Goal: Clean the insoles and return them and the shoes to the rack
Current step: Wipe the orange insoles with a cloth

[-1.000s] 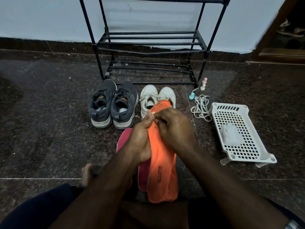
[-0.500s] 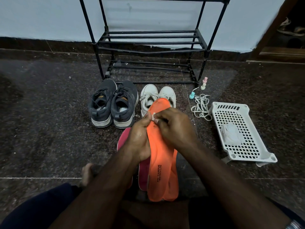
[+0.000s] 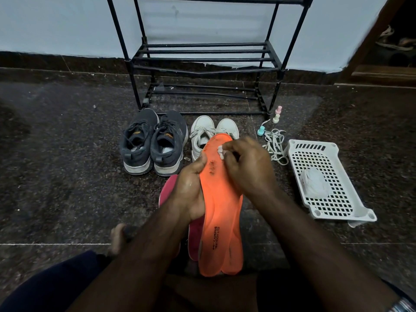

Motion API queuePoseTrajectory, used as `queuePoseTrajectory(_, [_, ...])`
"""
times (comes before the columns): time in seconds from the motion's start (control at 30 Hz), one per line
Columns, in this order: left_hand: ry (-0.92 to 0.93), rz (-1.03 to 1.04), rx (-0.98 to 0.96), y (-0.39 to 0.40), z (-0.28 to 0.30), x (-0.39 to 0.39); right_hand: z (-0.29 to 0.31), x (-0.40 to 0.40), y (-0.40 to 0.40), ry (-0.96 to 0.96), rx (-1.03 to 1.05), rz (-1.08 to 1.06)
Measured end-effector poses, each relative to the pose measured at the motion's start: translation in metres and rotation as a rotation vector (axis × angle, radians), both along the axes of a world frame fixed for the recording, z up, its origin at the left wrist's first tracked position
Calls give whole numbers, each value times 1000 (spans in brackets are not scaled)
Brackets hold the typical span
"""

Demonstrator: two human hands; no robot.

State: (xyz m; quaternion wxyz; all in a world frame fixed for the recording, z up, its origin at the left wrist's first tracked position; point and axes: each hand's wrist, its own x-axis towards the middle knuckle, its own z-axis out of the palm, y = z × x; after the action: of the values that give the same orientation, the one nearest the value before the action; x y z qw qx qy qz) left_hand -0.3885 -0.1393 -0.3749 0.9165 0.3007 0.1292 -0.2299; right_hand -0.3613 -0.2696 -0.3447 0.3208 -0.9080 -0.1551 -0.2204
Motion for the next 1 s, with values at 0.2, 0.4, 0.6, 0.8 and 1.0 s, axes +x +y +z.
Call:
queuePoseTrajectory(0.2, [-6,23,18,7,3,3,8,3,-15,268,303,77])
queuePoseTrajectory(0.4, [-7,43,64,10,11,4,8,8,-21,342,422,51])
queuePoseTrajectory(0.6, [-87,74,204,26,21,16,13,6,-10,244,293,164])
queuePoseTrajectory(0.8, [-114,62,327,41,25,24,11,6,-8,262,272,246])
queuePoseTrajectory(1.0, [-159,161,422,33,18,22,17,3,-4,162,300,144])
